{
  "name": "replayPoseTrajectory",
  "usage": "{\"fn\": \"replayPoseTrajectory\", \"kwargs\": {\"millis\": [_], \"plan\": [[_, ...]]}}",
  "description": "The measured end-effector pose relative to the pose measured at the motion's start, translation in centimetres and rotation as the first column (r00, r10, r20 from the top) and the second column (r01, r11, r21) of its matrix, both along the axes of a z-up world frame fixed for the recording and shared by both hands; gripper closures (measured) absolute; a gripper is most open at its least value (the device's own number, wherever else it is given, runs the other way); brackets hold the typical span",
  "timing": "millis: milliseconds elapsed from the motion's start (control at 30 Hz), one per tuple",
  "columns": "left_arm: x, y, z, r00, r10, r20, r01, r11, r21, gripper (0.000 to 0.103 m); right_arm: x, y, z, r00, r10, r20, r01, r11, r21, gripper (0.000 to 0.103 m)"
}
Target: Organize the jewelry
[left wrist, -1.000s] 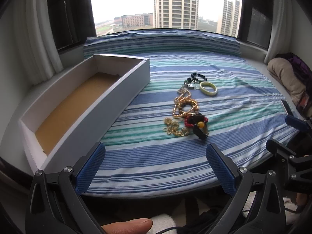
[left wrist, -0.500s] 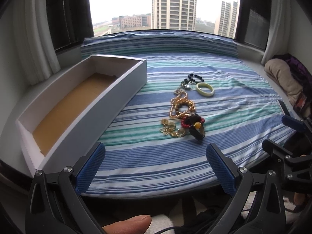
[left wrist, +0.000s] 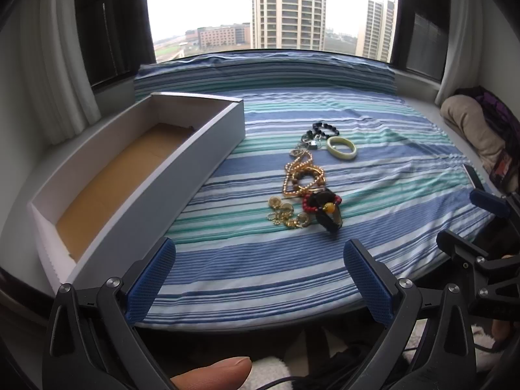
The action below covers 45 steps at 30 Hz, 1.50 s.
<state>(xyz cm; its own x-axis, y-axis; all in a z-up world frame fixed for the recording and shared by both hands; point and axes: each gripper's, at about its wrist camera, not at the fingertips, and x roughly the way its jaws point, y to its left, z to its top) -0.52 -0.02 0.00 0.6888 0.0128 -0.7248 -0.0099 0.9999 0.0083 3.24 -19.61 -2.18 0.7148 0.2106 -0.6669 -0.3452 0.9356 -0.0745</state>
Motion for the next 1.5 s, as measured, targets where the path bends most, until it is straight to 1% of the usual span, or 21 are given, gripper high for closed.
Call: {"fn": "replayPoseTrajectory", "kwargs": {"millis": [1067,1500], "plan": [[0.31,0.09,-0.52,0.999,0.014,-0.030,-0.014,1.000,0.003,0.000,0.34,0.43,-0.08,1.000,0.005,-0.007,-0.006,1.000,-0.011,0.010],[0.27,0.35,-0.58,0.999,0.015,-0.028,-0.016,1.000,-0.023,0.000,0.03,0.52,-0.03,1.000,0.002,0.000,-0.002,1.000,-0.013,0.010]]}}
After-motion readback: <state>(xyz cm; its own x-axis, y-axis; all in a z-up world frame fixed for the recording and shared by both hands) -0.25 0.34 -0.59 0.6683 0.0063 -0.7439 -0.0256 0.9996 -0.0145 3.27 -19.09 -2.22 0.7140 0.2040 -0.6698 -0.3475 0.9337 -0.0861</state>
